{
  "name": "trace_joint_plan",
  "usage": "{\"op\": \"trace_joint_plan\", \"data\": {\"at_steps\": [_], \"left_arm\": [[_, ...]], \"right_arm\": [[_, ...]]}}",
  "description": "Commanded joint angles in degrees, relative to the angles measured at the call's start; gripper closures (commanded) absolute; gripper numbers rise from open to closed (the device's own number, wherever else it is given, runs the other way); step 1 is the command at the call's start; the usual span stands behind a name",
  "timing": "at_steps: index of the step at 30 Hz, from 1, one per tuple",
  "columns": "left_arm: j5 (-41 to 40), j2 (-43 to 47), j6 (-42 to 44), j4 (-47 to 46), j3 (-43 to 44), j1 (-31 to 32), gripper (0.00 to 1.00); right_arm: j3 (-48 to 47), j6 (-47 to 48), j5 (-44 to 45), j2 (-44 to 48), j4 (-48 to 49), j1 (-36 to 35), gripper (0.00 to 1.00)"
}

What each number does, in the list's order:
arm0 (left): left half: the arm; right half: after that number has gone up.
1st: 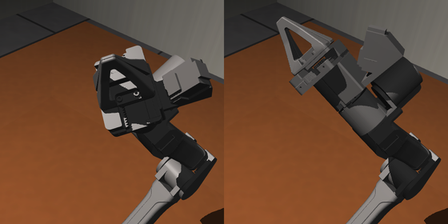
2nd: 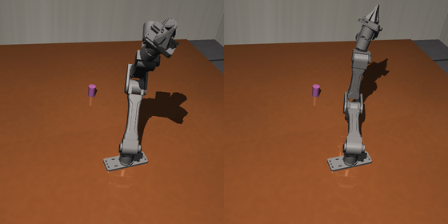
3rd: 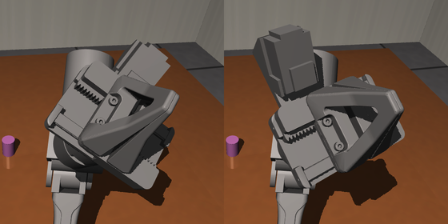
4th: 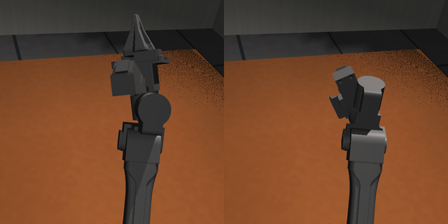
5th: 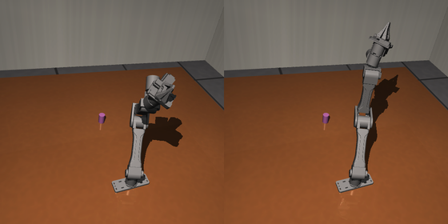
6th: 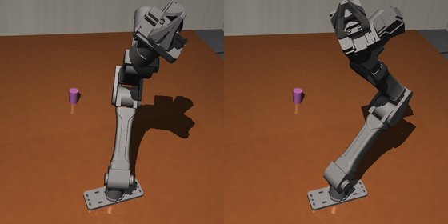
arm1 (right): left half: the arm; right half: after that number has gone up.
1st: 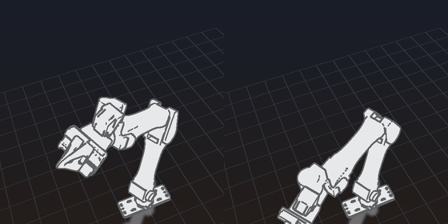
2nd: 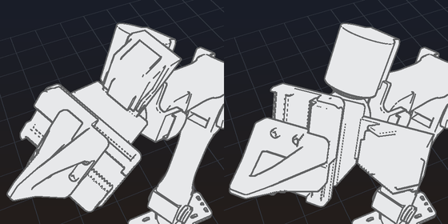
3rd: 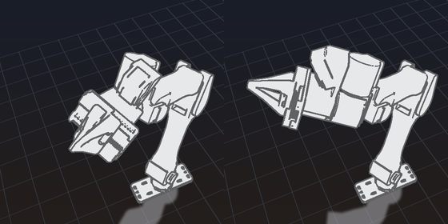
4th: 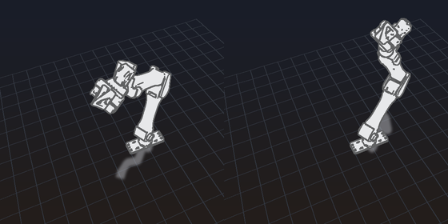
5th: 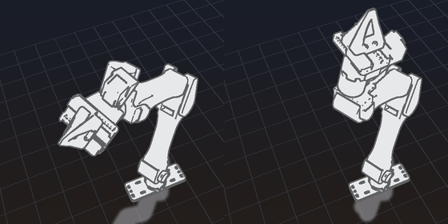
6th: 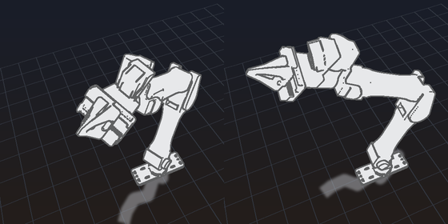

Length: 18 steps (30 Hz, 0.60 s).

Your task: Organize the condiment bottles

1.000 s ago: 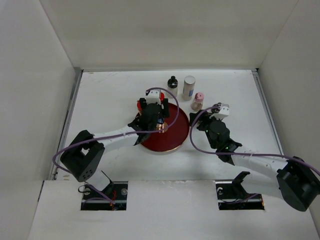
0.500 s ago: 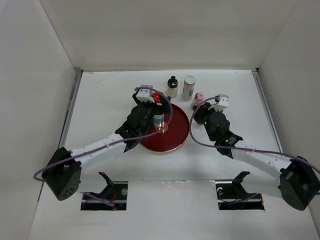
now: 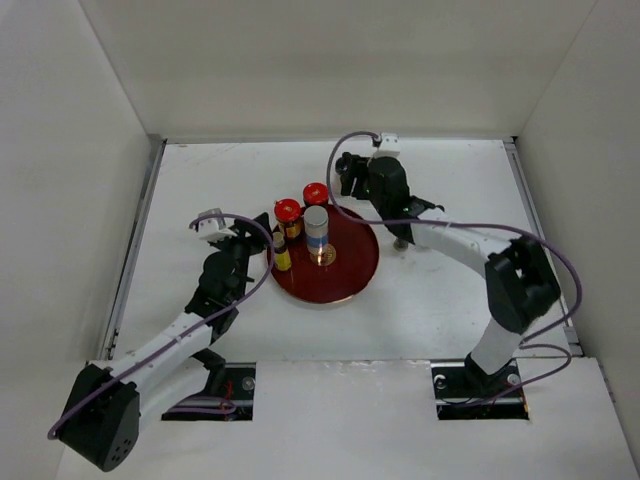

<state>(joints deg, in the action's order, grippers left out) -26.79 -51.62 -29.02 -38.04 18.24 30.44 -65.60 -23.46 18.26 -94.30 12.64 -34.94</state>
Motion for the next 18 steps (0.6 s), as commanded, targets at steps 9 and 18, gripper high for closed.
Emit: {"op": "trace_joint_plan", "data": {"at_steps": [9,18], "left_arm": [[-0.1,1.0,-7.6,-7.0,-5.1,-2.4,0.41],[0.5,-2.0,-8.3,-9.7,-5.2,-2.2,0.40]], "right_arm": [[-26.1,5.5,-3.7,-19.8,-13.0,4.0,0.15],[-32.7,6.1,-4.8,-27.2,-14.8,5.6,0.10]]}}
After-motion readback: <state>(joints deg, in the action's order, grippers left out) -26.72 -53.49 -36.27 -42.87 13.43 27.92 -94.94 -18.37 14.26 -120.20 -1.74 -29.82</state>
